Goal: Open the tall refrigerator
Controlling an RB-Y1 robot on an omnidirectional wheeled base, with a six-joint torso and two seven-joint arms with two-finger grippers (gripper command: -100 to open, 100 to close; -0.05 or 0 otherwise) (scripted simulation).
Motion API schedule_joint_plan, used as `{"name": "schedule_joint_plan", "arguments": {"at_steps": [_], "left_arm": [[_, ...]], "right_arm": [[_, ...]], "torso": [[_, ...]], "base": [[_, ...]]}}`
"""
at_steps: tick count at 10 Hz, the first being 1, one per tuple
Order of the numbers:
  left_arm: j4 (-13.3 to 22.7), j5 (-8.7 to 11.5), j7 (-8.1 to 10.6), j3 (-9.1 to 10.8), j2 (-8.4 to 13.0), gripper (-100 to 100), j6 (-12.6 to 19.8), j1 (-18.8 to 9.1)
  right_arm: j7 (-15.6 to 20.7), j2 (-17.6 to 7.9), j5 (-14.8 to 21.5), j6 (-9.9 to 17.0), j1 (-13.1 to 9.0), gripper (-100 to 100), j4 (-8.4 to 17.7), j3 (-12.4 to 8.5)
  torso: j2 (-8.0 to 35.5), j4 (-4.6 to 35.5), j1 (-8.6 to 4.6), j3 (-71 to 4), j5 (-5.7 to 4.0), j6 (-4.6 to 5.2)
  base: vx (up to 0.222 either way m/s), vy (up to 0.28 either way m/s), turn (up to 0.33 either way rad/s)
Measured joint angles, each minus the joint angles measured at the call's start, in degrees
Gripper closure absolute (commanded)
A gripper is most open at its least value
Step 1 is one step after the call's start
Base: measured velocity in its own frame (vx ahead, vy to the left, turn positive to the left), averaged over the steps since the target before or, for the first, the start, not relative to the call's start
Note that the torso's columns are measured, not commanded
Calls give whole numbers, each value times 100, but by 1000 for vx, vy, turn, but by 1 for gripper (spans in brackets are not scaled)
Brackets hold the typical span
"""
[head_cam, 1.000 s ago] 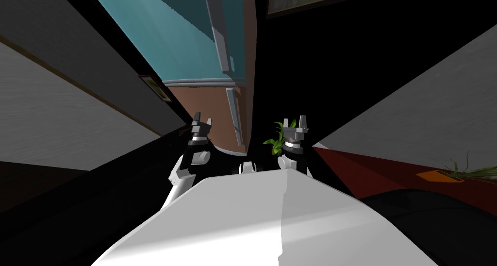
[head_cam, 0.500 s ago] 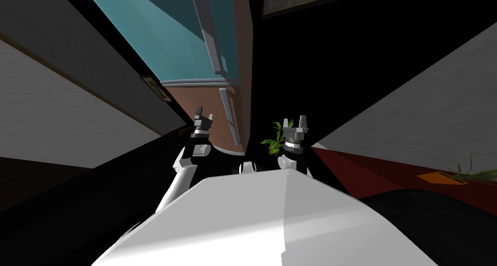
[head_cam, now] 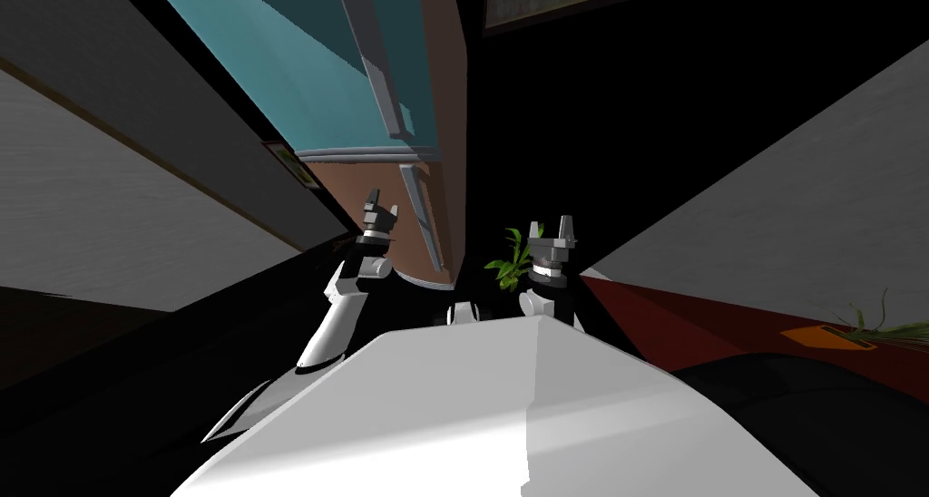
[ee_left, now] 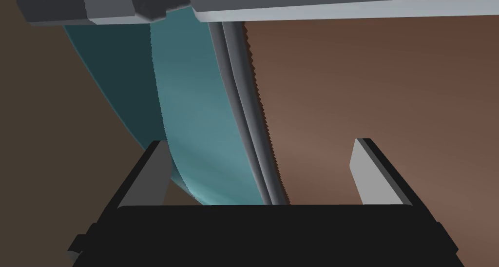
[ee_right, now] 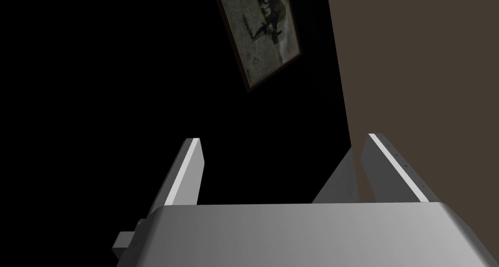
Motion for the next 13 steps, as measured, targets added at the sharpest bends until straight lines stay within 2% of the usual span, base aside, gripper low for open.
{"name": "schedule_joint_plan", "arguments": {"at_steps": [5,8,9,13], "left_arm": [[491,403,-75,31,459,-100,317,-723],[825,703,-102,71,862,-100,532,-1196],[897,749,-116,72,920,-100,570,-1291],[1363,1060,-217,77,1350,-100,858,-1939]], "right_arm": [[0,0,0,0,0,0,0,0],[0,0,0,0,0,0,0,0],[0,0,0,0,0,0,0,0],[0,0,0,0,0,0,0,0]], "torso": [[-1,0,9,0,2,0],[-2,-1,-17,-1,-5,1],[1,2,0,1,-3,5],[11,18,-57,5,-34,30]], "base": [[-22,-88,13],[-11,-109,21],[-22,-62,34],[-30,-98,23]]}}
